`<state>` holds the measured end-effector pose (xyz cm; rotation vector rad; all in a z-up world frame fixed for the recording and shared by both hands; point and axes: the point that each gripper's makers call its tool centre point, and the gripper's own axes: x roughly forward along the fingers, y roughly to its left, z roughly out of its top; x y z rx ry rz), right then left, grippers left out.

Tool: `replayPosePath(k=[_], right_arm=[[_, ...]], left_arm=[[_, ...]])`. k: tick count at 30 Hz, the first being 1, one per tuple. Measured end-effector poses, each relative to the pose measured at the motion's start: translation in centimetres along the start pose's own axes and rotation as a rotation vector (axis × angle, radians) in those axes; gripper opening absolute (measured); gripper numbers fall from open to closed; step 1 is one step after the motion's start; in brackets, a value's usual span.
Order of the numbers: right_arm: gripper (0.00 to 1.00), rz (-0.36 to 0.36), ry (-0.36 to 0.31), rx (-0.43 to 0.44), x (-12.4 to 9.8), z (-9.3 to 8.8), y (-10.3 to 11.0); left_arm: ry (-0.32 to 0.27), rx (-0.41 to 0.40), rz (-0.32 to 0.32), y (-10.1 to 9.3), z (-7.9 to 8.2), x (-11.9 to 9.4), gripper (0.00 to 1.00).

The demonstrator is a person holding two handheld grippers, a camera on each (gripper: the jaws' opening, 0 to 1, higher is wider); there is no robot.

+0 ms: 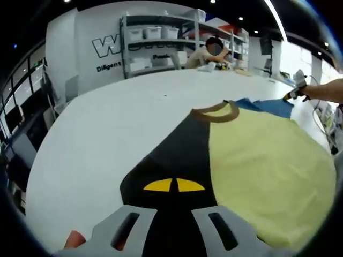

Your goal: Fold the garment on the visible template until the final outline fits inside the template.

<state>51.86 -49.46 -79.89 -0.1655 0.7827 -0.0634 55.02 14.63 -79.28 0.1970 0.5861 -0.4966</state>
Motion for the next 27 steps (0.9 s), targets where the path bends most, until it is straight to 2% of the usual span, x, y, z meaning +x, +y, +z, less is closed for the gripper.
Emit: replayPosePath(k=[5, 15, 17, 19, 21, 23, 27], right_arm=[[0.04, -0.003, -0.018, 0.071, 0.0, 0.0, -1.0], [0.09, 0.006, -0.033, 0.134, -1.1, -0.7, -0.7], [0.10, 0.011, -0.008, 0.149, -1.0, -1.3, -0.5], [0.10, 0.001, -0.014, 0.162, -1.1, -1.4, -0.6], [0.09, 0.011, -0.016, 0.201, -1.1, -1.3, -0.4], [0.08, 0.008, -0.014, 0.203, -1.0, -1.2, -0.4], [0.00, 0.024, -0.018, 0.196, -0.8, -0.9, 0.1]], left_arm=[[-0.001, 0.001, 0.000, 0.0, 0.0, 0.0, 0.00], [-0.003, -0.001, -0.001, 0.0, 0.0, 0.0, 0.00], [-0.003, 0.001, -0.003, 0.0, 0.0, 0.0, 0.00], [-0.004, 0.000, -0.002, 0.0, 0.1, 0.0, 0.00], [-0.004, -0.002, -0.001, 0.0, 0.1, 0.0, 0.00], [-0.005, -0.001, 0.000, -0.1, 0.1, -0.1, 0.00], [-0.007, -0.003, -0.002, 0.0, 0.1, -0.1, 0.00]])
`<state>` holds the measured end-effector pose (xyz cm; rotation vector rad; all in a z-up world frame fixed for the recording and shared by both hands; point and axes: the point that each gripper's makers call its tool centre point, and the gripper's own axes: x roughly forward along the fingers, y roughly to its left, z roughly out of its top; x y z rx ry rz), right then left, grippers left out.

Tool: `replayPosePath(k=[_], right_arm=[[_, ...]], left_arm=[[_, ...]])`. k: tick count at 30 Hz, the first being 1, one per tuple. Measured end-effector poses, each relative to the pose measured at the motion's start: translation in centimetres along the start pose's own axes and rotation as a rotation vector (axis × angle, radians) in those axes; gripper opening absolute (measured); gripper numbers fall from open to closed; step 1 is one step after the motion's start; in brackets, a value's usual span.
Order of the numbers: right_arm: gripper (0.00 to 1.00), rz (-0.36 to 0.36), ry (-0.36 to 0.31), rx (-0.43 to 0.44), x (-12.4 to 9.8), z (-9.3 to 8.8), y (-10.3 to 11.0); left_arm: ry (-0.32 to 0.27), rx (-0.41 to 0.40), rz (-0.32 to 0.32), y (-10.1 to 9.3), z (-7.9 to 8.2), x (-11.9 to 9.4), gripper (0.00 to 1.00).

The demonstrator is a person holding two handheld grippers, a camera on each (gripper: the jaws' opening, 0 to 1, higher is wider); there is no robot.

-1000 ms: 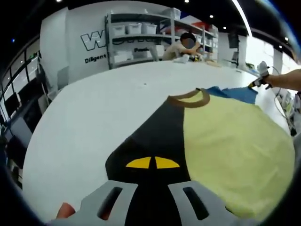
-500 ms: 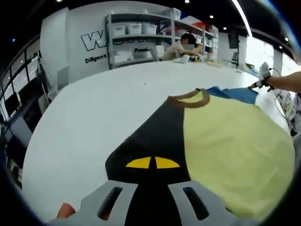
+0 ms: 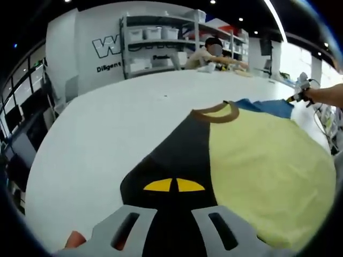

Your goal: Fold the garment on the visible template until the final outline fits inside the template.

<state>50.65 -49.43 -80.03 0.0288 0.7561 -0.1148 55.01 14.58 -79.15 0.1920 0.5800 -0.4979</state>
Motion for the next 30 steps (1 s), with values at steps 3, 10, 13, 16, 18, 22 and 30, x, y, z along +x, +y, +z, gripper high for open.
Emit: replayPosePath(k=[3, 10, 13, 16, 18, 22, 30], right_arm=[[0.00, 0.002, 0.000, -0.013, 0.1, 0.1, 0.5], [0.00, -0.024, -0.003, -0.013, -0.2, 0.5, 0.5], [0.00, -0.028, -0.033, -0.012, -1.3, 1.9, 0.6], [0.00, -0.022, -0.052, -0.016, -2.6, 3.5, 1.0], [0.00, -0.014, -0.075, -0.026, -3.7, 4.8, 1.4], [0.00, 0.006, -0.100, -0.061, -5.3, 7.1, 2.3], [0.00, 0.111, -0.207, -0.184, -9.7, 13.1, 8.8]], left_arm=[[-0.002, 0.000, 0.001, 0.1, 0.0, 0.0, 0.00], [-0.006, 0.002, 0.003, 0.3, 0.0, 0.1, 0.00], [-0.011, 0.002, 0.005, 0.2, -0.1, 0.1, 0.00], [-0.016, 0.000, 0.004, 0.2, -0.1, 0.1, 0.00], [-0.019, -0.003, 0.003, 0.2, -0.1, 0.0, 0.00], [-0.026, -0.008, 0.001, 0.2, -0.1, 0.0, 0.00], [-0.033, -0.022, -0.001, 0.3, -0.1, 0.0, 0.00]])
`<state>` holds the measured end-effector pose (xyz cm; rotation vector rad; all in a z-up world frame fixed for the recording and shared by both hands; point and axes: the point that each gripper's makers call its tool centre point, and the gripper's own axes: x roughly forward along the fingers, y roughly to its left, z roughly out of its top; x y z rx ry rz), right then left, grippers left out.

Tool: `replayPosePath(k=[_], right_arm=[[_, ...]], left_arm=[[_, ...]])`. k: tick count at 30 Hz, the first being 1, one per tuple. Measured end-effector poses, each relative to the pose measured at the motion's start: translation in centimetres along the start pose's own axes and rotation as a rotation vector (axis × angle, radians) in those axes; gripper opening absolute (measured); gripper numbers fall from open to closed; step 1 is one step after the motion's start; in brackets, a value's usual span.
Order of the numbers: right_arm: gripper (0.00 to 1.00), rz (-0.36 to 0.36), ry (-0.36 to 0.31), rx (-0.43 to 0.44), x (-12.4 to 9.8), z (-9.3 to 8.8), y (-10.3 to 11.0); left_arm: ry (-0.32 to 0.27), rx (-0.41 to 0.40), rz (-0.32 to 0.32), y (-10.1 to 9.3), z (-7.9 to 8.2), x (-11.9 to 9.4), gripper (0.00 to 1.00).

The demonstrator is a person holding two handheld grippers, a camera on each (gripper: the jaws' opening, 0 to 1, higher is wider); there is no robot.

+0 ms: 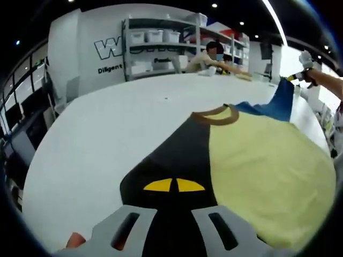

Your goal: Fold the garment on the visible template until the final outline fits inside the template.

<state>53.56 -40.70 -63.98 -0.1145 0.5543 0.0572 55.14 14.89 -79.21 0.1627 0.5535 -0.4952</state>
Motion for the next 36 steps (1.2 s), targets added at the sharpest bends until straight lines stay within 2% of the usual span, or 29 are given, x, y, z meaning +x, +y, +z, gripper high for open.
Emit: replayPosePath(k=[1, 2, 7, 12, 16, 21, 36], right_arm=[[0.00, 0.002, -0.005, -0.013, -0.1, 0.4, 0.4], [0.00, 0.025, -0.018, -0.054, -0.5, 1.8, 2.0], [0.00, 0.098, -0.057, -0.130, -1.2, 5.3, 6.9], [0.00, 0.162, -0.089, -0.173, -1.4, 7.5, 11.7], [0.00, 0.229, -0.100, -0.216, -1.2, 8.6, 15.8], [0.00, 0.290, -0.117, -0.221, -0.7, 9.5, 19.6], [0.00, 0.452, -0.110, -0.256, 0.7, 10.1, 29.3]], left_arm=[[-0.001, -0.001, 0.000, 0.0, 0.0, 0.0, 0.00], [-0.005, -0.006, 0.000, 0.3, -0.1, 0.2, 0.00], [-0.014, -0.024, -0.002, 0.5, -0.1, 0.2, 0.00], [-0.023, -0.046, 0.000, 0.7, -0.2, 0.4, 0.00], [-0.028, -0.061, 0.002, 0.9, -0.2, 0.4, 0.00], [-0.039, -0.077, 0.003, 1.0, -0.2, 0.5, 0.00], [-0.054, -0.108, -0.001, 1.0, -0.2, 0.6, 0.00]])
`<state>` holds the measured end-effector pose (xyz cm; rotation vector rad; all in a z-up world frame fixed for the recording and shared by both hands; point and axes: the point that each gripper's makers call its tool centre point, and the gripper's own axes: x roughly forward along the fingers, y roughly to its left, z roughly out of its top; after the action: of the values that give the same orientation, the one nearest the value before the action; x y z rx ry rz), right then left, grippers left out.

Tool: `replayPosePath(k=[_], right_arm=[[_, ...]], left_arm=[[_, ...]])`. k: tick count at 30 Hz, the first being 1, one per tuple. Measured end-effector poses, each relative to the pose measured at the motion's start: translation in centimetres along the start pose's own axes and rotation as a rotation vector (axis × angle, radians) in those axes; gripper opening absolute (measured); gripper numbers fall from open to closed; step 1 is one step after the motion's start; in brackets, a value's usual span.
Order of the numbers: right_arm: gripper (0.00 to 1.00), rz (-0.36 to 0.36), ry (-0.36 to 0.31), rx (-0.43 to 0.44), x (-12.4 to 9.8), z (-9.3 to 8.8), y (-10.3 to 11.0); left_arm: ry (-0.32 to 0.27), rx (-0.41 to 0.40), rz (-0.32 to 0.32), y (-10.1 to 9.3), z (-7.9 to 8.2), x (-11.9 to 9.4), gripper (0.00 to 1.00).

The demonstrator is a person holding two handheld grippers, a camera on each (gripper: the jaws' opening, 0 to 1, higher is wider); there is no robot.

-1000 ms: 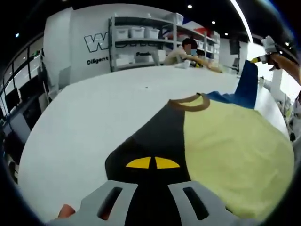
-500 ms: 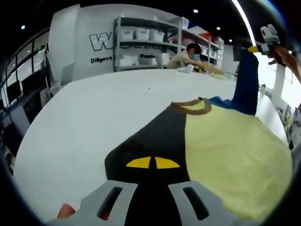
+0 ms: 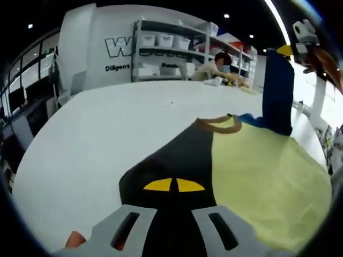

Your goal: Fold the garment on the visible template until the final outline fits inside the template.

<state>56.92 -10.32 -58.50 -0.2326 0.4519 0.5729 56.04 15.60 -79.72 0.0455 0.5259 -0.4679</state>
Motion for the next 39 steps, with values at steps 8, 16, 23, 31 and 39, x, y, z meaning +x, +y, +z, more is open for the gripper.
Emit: replayPosePath(k=[8, 16, 23, 31, 39], right_arm=[[0.00, 0.087, 0.018, -0.028, 2.4, 0.3, 4.4], [0.00, 0.177, 0.045, -0.043, 4.8, 0.0, 8.7], [0.00, 0.221, 0.083, -0.051, 7.2, -1.5, 11.2], [0.00, 0.254, 0.151, -0.039, 10.5, -4.6, 14.2], [0.00, 0.280, 0.216, -0.055, 13.4, -7.2, 17.6]], left_arm=[[-0.008, -0.010, -0.004, 0.0, 0.0, 0.1, 0.00], [-0.013, -0.015, -0.008, 0.0, 0.0, 0.1, 0.00], [-0.019, -0.018, -0.009, 0.0, 0.0, 0.1, 0.00], [-0.025, -0.020, -0.009, 0.0, 0.1, 0.1, 0.00], [-0.031, -0.029, -0.008, -0.1, 0.1, 0.1, 0.00]])
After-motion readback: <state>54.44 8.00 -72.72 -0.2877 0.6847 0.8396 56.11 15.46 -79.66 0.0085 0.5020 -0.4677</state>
